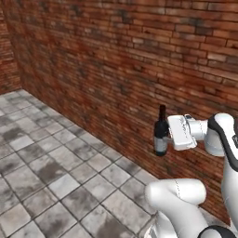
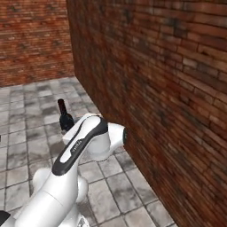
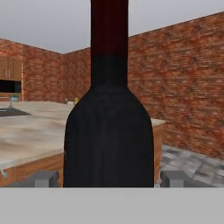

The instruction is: There is a wine glass and glass cup on the dining counter. Place the wine bottle next to the wine glass and the juice bottle next to the glass cup.

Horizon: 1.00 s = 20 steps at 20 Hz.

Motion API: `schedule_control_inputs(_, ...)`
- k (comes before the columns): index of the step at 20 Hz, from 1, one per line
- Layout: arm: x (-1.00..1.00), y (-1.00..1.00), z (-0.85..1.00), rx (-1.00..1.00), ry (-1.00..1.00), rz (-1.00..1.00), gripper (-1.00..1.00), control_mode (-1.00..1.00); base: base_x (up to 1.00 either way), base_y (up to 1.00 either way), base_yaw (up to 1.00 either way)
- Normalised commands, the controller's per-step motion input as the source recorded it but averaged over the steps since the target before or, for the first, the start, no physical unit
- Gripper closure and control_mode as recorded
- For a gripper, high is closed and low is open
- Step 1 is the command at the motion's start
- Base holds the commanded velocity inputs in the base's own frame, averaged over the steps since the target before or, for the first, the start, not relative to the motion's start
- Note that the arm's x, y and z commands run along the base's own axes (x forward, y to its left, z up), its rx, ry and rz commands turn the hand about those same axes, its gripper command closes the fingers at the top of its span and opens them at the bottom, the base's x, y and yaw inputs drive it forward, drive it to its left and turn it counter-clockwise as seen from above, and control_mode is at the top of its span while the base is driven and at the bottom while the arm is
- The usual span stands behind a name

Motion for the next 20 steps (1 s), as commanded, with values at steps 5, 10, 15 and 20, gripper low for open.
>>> schedule_control_inputs(5,0.00,0.00,0.00,0.00,0.00,0.00,1.00,1.00,0.80,0.00,0.41)
schedule_control_inputs(10,0.00,0.00,0.00,0.00,0.00,0.00,1.00,1.00,0.86,0.00,0.35)
schedule_control_inputs(15,0.00,0.00,0.00,0.00,0.00,0.00,1.00,1.00,0.92,0.02,0.27)
schedule_control_inputs(20,0.00,0.00,0.00,0.00,0.00,0.00,1.00,1.00,0.92,0.02,0.27)
